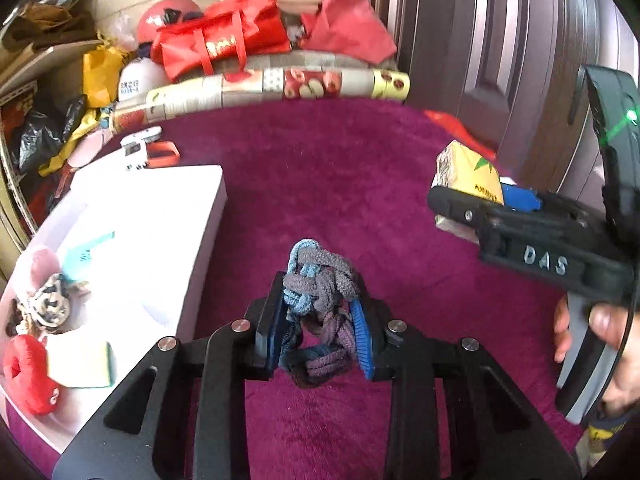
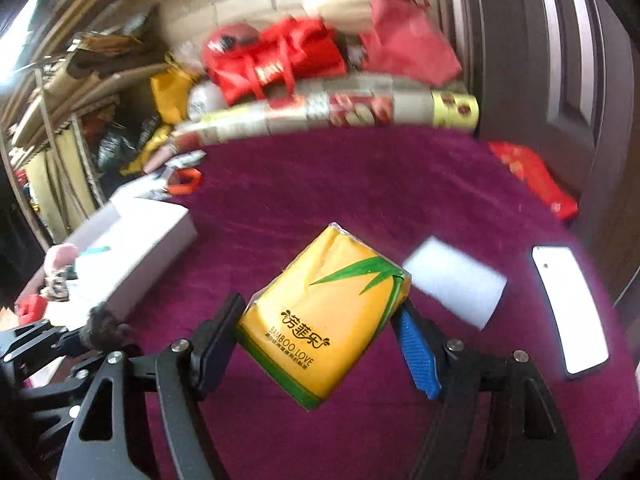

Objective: Organize soft objects
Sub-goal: 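Grasp the blue-grey rope knot with the left tool while the right tool grasps the yellow tissue pack, then carry the rope knot and tissue pack into the white box and open both tools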

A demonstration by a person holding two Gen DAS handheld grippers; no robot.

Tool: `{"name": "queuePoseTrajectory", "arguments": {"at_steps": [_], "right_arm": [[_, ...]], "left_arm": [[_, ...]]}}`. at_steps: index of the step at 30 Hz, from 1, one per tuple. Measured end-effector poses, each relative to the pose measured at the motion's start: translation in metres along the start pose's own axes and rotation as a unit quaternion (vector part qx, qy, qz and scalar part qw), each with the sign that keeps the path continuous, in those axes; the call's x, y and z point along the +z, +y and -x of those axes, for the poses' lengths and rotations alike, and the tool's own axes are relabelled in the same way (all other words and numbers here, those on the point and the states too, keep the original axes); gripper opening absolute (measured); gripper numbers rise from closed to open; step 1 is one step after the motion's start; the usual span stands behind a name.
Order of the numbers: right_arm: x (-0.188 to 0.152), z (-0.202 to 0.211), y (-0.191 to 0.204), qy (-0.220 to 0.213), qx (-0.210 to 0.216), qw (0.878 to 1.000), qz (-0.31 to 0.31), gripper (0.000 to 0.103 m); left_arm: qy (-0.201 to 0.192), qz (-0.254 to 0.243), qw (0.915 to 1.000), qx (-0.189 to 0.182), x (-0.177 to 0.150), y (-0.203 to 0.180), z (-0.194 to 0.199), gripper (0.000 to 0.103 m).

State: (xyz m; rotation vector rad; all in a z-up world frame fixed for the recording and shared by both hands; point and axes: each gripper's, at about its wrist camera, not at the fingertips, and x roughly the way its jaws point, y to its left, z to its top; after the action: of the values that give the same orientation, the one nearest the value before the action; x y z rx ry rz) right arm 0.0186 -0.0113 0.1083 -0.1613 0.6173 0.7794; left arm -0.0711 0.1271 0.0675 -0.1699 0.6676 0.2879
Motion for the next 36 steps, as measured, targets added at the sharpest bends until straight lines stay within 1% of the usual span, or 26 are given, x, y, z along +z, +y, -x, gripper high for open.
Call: {"name": "queuePoseTrajectory", "arguments": {"at_steps": [4,10,18,21,23,26,30,31,35,36], "right_arm": [[0.007,0.022,0.017,-0.026,0.014,0.999,0.020,0.074],[0.013,0.038,0.033,-0.045,0.024,0.998,0.039,0.074],[0.016,0.049,0.050,-0.058,0.031,0.996,0.057,0.074],[0.018,0.051,0.057,-0.062,0.036,0.995,0.062,0.074],[0.019,0.052,0.062,-0.065,0.046,0.995,0.063,0.074],[0.023,0.053,0.071,-0.067,0.068,0.993,0.064,0.074],[0.032,0.046,0.085,-0.052,0.137,0.988,0.045,0.074],[0.036,0.041,0.091,-0.043,0.154,0.986,0.041,0.074],[0.040,0.021,0.124,-0.025,0.186,0.981,0.053,0.074],[0.041,0.014,0.132,-0.018,0.194,0.979,0.055,0.074]], "left_arm": [[-0.030,0.004,0.9995,0.003,0.007,0.002,0.026,0.029],[-0.066,0.010,0.9977,0.010,0.012,0.009,0.057,0.029],[-0.090,0.024,0.9953,0.025,0.010,0.024,0.081,0.029],[-0.099,0.033,0.9938,0.039,0.009,0.037,0.089,0.029],[-0.109,0.045,0.9914,0.056,0.009,0.053,0.098,0.029],[-0.125,0.071,0.9857,0.088,0.011,0.086,0.114,0.029],[-0.137,0.101,0.9747,0.145,0.010,0.133,0.132,0.030],[-0.135,0.104,0.9725,0.158,0.009,0.143,0.134,0.030],[-0.118,0.113,0.9682,0.189,0.006,0.170,0.125,0.030],[-0.109,0.113,0.9675,0.198,0.006,0.177,0.118,0.030]]}}
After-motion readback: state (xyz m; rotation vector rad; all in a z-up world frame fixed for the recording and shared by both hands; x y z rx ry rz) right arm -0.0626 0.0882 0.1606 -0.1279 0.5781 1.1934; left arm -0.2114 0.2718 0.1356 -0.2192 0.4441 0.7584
